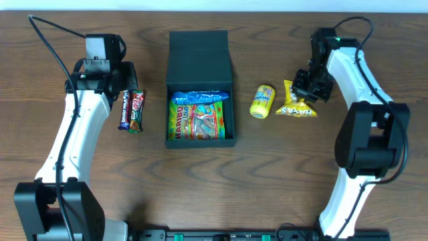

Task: Pack container
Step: 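Grasp the yellow candy bag with the right gripper, then carry the yellow candy bag into the box and release it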

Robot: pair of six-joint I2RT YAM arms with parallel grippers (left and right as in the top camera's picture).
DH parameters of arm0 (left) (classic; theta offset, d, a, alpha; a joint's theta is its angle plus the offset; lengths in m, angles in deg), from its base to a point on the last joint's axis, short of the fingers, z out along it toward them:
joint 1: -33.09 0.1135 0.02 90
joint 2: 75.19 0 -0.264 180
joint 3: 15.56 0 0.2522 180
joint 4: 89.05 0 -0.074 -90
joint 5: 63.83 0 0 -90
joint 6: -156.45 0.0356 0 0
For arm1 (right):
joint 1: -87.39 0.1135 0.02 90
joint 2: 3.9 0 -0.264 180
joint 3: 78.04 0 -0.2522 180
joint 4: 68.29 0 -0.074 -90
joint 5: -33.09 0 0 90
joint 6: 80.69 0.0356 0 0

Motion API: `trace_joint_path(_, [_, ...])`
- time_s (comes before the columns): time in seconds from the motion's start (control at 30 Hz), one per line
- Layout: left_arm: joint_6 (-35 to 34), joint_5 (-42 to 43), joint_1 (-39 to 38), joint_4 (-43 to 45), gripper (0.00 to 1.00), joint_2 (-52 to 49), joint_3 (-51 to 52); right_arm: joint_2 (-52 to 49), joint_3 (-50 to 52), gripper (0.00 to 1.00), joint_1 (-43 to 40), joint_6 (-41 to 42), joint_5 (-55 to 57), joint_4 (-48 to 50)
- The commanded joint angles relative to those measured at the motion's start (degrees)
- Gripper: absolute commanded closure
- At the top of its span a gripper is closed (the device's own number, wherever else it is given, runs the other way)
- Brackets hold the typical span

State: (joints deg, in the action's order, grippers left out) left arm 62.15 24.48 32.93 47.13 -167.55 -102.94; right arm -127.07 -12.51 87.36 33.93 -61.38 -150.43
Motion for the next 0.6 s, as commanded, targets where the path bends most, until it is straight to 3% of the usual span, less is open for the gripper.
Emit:
trace_joint_path(0.0, [-0.2,0.42,0.15,0.5,0.94,0.39,-0.04,2.86,-6.21,0.98,1.9,-2.71,-1.18,-1.05])
trace_joint_path(0.3, [-0.2,0.2,0.15,0.74,0.94,0.39,-0.04,7.65,-10.97,0.98,17.57,-2.4,-12.07,2.86])
trace_joint_path(0.57, [-0.22,0.2,0.22,1.86,0.94,0.39,-0.04,7.3,-10.62,0.99,29.86,1.55,-11.58,6.03])
